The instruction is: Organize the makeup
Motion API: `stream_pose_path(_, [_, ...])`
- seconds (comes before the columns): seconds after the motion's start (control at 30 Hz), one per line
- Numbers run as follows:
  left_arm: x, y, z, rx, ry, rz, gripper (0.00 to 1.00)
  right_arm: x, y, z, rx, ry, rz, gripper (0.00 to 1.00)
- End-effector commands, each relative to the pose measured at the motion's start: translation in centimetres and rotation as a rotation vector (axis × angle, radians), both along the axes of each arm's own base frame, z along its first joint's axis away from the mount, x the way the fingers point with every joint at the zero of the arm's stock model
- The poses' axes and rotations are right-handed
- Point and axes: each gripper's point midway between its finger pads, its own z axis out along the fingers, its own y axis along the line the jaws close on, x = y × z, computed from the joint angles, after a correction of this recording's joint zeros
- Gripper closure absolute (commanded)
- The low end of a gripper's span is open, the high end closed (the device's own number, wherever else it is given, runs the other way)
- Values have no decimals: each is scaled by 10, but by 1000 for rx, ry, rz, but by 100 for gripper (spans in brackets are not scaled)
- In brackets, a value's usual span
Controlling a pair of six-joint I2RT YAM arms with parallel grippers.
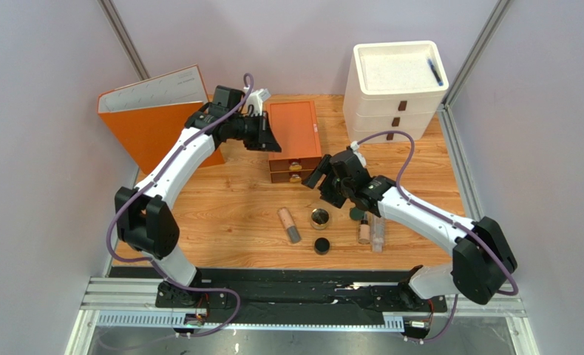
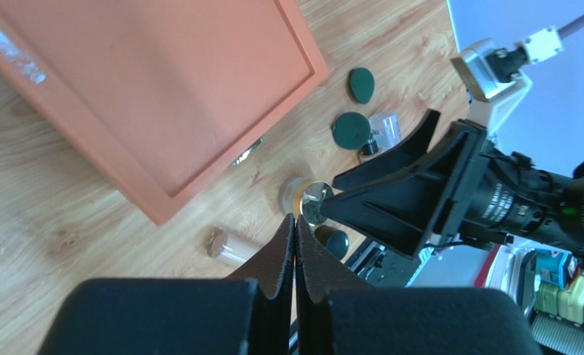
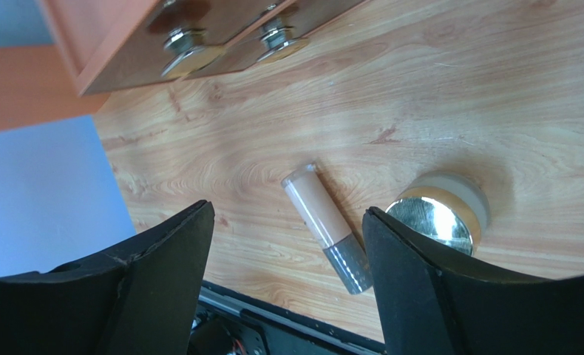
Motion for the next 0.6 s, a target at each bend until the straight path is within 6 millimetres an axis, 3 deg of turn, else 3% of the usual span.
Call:
stream_pose_path(0.0, [11, -18, 0, 25, -4, 4, 100, 25, 29, 15, 203, -17, -54, 22])
stream_pose_path(0.07, [15, -24, -11, 55, 14, 15, 100, 29, 40, 11, 220, -2, -27, 21])
stream_pose_path(0.1, [19, -23, -10, 66, 24, 40, 100, 36, 44, 18, 239, -15, -23, 21])
stream_pose_path(0.27, [38, 2, -40, 244, 91, 217, 100, 61, 64, 25, 326, -42, -20, 20])
stream_pose_path(0.37, [37, 8, -57, 317, 154, 217, 100, 72, 71, 29, 383, -54, -47, 20])
stream_pose_path(0.57, [35, 12, -68, 358, 190, 206, 100, 84, 72, 22, 357, -44, -58, 17])
